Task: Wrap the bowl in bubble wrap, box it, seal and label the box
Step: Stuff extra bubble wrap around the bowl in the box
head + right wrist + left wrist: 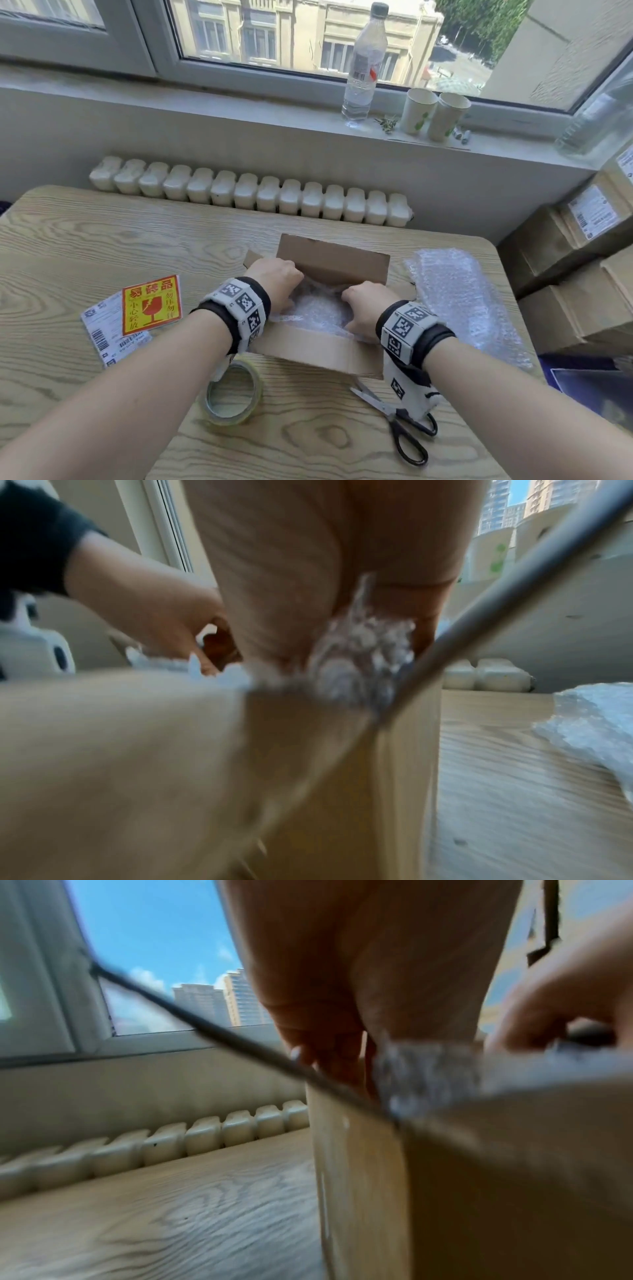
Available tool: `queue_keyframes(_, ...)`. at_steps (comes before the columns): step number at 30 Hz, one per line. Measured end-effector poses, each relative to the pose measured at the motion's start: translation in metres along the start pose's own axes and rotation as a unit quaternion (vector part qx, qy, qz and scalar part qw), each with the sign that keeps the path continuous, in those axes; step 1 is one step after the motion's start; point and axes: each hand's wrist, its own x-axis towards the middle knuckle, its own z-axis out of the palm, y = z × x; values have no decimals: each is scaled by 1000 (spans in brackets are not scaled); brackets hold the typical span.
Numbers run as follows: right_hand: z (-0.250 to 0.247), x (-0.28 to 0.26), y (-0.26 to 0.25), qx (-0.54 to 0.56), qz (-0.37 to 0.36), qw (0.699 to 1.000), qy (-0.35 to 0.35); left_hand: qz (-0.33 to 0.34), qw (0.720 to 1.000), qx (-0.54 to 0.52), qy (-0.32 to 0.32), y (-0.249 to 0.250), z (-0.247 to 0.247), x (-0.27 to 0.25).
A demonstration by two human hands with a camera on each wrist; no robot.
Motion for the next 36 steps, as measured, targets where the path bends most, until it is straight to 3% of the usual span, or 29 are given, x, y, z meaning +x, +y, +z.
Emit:
queue_keyframes(4,-26,-13,11,-21,7,1000,16,-7,990,-142,-3,-8,-16,3)
queue_keyframes(10,-14,-11,1,-67,-7,998,-22,3,996,-56,-67,8,-3,10)
queue_keyframes(21,22,12,-2,-76,3,997,-1,48,997,38,-45,17,25,18)
queue_keyframes(33,23,27,-2,-41,-3,998,-52,64,997,20,-34,15,27,23)
queue_keyframes(36,10,20,1,-12,-3,1000,-25,62,998,-20,-25,10,17,19)
